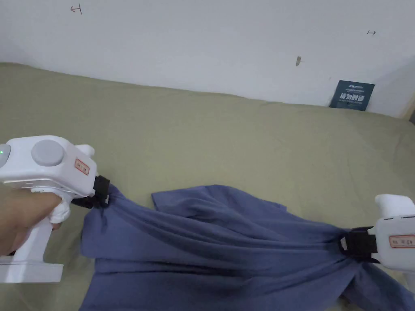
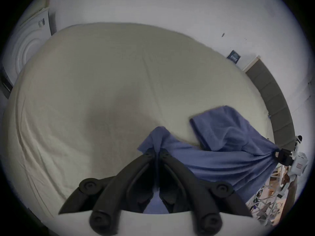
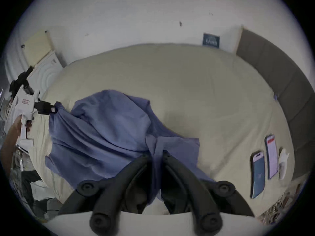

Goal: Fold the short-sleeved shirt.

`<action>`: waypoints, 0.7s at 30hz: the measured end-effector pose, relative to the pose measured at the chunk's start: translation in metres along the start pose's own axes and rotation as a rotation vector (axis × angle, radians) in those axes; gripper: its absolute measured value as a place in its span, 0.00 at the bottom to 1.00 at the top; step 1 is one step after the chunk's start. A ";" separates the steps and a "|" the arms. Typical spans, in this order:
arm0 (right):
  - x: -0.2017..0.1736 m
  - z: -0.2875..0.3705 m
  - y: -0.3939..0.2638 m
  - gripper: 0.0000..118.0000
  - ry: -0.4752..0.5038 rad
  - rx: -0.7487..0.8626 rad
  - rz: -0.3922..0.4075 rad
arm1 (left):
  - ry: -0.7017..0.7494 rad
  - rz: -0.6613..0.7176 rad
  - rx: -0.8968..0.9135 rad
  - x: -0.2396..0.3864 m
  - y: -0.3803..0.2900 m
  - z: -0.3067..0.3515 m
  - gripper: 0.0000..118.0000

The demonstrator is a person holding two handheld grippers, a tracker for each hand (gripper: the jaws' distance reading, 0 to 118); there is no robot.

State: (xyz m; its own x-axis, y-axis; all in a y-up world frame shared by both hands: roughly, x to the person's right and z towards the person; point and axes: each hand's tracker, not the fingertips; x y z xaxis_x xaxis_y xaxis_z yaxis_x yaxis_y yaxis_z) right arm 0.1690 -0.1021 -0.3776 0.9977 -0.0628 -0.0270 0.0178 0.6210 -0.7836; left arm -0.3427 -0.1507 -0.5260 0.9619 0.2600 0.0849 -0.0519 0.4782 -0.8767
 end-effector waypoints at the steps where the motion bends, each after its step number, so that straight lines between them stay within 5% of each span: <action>1: -0.003 0.007 0.005 0.06 0.008 0.029 0.017 | -0.011 -0.018 0.030 0.002 0.003 0.010 0.04; 21: -0.025 0.078 0.138 0.06 0.069 0.354 0.032 | 0.008 -0.104 0.405 -0.007 0.088 0.200 0.04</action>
State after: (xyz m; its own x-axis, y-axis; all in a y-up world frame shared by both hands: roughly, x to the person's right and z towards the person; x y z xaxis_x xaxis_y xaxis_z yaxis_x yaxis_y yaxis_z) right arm 0.1521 0.0461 -0.4362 0.9915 -0.0841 -0.0993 0.0206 0.8549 -0.5183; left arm -0.4074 0.0572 -0.5097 0.9695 0.1871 0.1582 -0.0542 0.7935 -0.6061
